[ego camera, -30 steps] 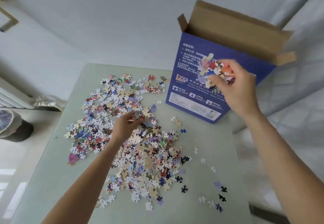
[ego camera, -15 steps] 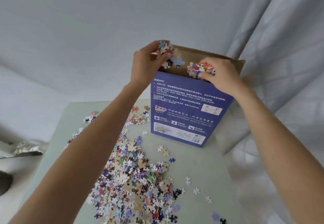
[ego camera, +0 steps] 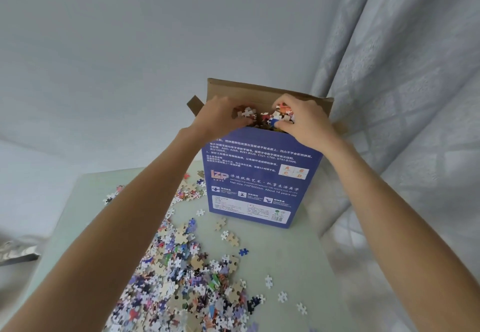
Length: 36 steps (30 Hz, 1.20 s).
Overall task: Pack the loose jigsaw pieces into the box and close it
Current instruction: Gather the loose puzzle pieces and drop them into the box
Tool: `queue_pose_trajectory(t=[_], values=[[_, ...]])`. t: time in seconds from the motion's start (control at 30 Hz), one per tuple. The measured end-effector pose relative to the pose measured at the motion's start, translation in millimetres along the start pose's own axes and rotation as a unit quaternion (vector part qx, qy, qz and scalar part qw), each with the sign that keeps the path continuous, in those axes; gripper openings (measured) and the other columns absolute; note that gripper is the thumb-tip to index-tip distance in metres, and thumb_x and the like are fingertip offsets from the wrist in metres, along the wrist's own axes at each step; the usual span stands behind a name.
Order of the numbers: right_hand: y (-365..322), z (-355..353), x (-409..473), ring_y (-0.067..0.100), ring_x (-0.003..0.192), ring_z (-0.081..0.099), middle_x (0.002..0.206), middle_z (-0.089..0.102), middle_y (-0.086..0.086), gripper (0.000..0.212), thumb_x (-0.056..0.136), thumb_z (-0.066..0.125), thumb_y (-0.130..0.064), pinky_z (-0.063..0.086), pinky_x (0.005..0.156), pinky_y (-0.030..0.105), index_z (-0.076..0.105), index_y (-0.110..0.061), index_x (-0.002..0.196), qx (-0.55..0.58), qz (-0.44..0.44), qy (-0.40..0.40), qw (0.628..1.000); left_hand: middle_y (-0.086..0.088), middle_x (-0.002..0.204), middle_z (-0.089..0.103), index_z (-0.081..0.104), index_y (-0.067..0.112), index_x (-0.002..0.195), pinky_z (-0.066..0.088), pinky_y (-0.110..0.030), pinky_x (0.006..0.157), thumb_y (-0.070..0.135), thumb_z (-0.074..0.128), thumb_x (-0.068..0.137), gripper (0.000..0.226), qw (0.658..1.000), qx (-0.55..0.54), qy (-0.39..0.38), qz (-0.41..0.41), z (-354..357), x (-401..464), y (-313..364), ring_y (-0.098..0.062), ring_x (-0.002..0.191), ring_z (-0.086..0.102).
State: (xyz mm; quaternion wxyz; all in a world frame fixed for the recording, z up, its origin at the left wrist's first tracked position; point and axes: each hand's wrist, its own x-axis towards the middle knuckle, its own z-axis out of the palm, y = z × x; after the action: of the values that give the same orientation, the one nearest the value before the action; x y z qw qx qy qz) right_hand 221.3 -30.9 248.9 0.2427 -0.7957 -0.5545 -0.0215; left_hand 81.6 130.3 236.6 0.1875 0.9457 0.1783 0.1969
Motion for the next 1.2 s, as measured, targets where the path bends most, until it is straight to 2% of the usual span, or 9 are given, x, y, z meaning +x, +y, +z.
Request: queue_pose_trajectory(t=[0.13,0.37,0.47,0.6,0.7,0.87,1.0,1.1,1.2], values=[[-0.7,3.7,2.7,0.023,0.087,0.060,0.099,0.066,0.002,0.023,0.086,0.064,-0.030,0.047,0.068,0.033,0.059,-0.027,0.108,-0.009,-0.012,0.011,1.000,0.003,0.094,0.066,0.067,0.019,0.107,0.046,-0.021,0.075,0.026,0.072,0.078,0.031,0.999,-0.034,0.004,-0.028,-6.5,0.7,-0.7,-0.010,0.081,0.059],[-6.5,3.3,5.9,0.011,0.078,0.058,0.093,0.067,-0.004,0.011,0.087,0.063,-0.024,0.051,0.070,0.033,0.071,-0.024,0.095,-0.024,-0.053,0.044,0.997,0.007,0.086,0.066,0.067,0.017,0.095,0.054,-0.032,0.080,0.015,0.069,0.080,0.015,0.995,-0.082,0.026,-0.047,-9.1,-4.5,0.3,-0.008,0.079,0.062],[-19.4,8.6,-8.2,0.006,0.072,0.054,0.090,0.067,-0.005,0.013,0.089,0.059,-0.019,0.052,0.066,0.031,0.069,-0.020,0.097,-0.006,-0.086,0.122,0.989,0.010,0.084,0.067,0.069,0.020,0.096,0.055,-0.029,0.078,0.019,0.061,0.086,0.013,0.993,-0.076,0.087,-0.010,-13.0,-17.7,5.0,-0.004,0.077,0.063],[-42.1,41.8,-55.3,0.015,0.076,0.061,0.088,0.068,0.000,0.017,0.092,0.053,-0.012,0.049,0.063,0.025,0.069,-0.012,0.097,0.020,-0.169,0.209,0.963,0.008,0.081,0.070,0.069,0.019,0.092,0.053,-0.028,0.063,0.032,0.051,0.092,0.022,0.975,-0.020,0.216,0.042,0.2,-78.8,1.7,-0.004,0.072,0.062],[-48.6,92.8,-94.9,0.015,0.081,0.064,0.090,0.069,0.000,0.016,0.092,0.054,-0.011,0.053,0.064,0.025,0.068,-0.011,0.100,0.046,-0.176,0.135,0.974,0.006,0.078,0.070,0.069,0.018,0.090,0.051,-0.023,0.058,0.035,0.047,0.094,0.029,0.975,-0.027,0.219,0.002,29.6,-141.8,-14.9,-0.001,0.067,0.059],[-50.6,187.4,-156.8,0.014,0.091,0.063,0.104,0.068,-0.001,0.020,0.091,0.056,-0.012,0.057,0.072,0.033,0.065,-0.014,0.109,0.083,-0.100,-0.078,0.988,0.008,0.080,0.071,0.069,0.020,0.096,0.056,-0.028,0.053,0.041,0.044,0.090,0.033,0.981,-0.051,0.096,-0.159,89.2,-240.9,-60.7,-0.003,0.065,0.064],[-41.1,249.6,-190.6,0.019,0.126,0.042,0.137,0.047,0.000,0.042,0.091,0.058,-0.025,0.033,0.104,0.029,0.049,-0.020,0.132,0.050,0.006,-0.269,0.962,0.000,0.112,0.065,0.058,0.021,0.119,0.053,-0.028,0.084,0.027,0.060,0.087,0.032,0.934,-0.053,-0.077,-0.345,126.7,-300.1,-93.8,-0.011,0.092,0.062],[-32.8,283.4,-202.1,0.029,0.132,0.029,0.145,0.031,0.007,0.067,0.084,0.063,-0.043,0.035,0.106,0.045,0.034,-0.023,0.140,0.019,0.130,-0.346,0.929,-0.010,0.132,0.049,0.040,0.025,0.136,0.045,-0.031,0.094,0.037,0.068,0.079,0.065,0.890,-0.035,-0.158,-0.425,145.5,-326.9,-107.3,-0.020,0.108,0.054],[-36.1,302.8,-207.5,0.029,0.127,0.030,0.142,0.031,0.008,0.077,0.078,0.064,-0.053,0.041,0.098,0.046,0.031,-0.024,0.141,-0.014,0.180,-0.332,0.926,-0.015,0.147,0.025,0.016,0.029,0.146,0.032,-0.046,0.108,0.050,0.073,0.068,0.099,0.863,-0.054,-0.217,-0.454,161.7,-338.9,-104.6,-0.031,0.132,0.032]])
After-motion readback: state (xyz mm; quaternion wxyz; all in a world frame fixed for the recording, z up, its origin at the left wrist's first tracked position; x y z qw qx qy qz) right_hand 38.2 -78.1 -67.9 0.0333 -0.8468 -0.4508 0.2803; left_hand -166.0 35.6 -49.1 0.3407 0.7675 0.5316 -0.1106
